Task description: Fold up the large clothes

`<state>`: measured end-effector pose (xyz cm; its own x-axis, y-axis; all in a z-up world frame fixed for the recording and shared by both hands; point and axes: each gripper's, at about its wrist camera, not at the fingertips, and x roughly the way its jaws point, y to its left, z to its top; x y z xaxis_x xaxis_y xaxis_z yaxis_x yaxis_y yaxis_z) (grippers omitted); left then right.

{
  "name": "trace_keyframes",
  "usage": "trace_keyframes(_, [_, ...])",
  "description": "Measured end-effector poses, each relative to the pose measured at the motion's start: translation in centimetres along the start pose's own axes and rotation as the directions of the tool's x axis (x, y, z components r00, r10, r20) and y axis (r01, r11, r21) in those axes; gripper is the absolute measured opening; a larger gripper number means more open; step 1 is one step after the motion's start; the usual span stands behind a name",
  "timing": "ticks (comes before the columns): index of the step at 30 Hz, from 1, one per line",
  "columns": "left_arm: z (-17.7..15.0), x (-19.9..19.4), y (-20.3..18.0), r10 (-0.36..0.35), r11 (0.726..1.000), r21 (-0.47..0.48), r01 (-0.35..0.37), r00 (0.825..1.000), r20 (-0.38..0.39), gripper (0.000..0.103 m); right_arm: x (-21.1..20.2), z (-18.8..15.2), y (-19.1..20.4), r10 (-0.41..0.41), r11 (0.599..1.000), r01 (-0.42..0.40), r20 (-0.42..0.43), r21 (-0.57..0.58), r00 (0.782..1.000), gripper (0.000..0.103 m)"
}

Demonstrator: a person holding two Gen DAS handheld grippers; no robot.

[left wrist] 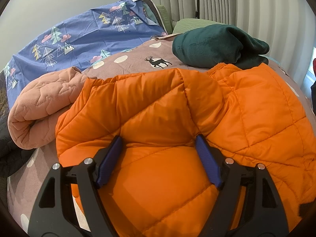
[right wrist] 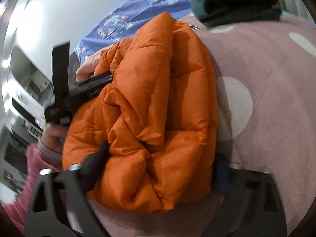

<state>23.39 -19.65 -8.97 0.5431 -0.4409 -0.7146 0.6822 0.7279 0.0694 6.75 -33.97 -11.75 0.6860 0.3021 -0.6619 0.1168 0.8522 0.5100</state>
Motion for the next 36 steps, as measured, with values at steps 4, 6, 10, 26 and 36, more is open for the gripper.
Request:
trace_keyframes(4, [0.1,-0.3,0.2,0.001,1.000,-0.015,-0.001,1.000,0.013,0.079,0.1,0.0,-0.3,-0.007,1.000,0.007,0.010,0.000,1.000,0.053])
trace_keyframes(6, [0.2,-0.8,0.6,0.000,0.999,-0.034,0.001,1.000,0.026,0.082,0.1,-0.2,-0.5,-0.010,1.000,0.011,0.015,-0.008,1.000,0.053])
trace_keyframes(10, [-0.4,-3.5,3.8,-0.008,0.982,-0.187,0.022,0.997,0.074,0.095,-0.1,-0.6,-0.9,0.004,1.000,-0.004,0.024,-0.005,1.000,0.054])
trace_keyframes(26, [-5.0,1.0,9.8,-0.416,0.745,-0.550,0.378,0.908,0.060,0.097,-0.3,-1.0,-1.6,0.014,1.000,-0.014,0.033,-0.011,0.999,0.057])
trace_keyframes(36, [0.8,-6.8,3.9,-0.220,0.945,-0.212,0.249,0.964,0.152,0.044,-3.8,0.6,1.7,-0.044,0.987,0.059,0.099,-0.147,0.994,0.025])
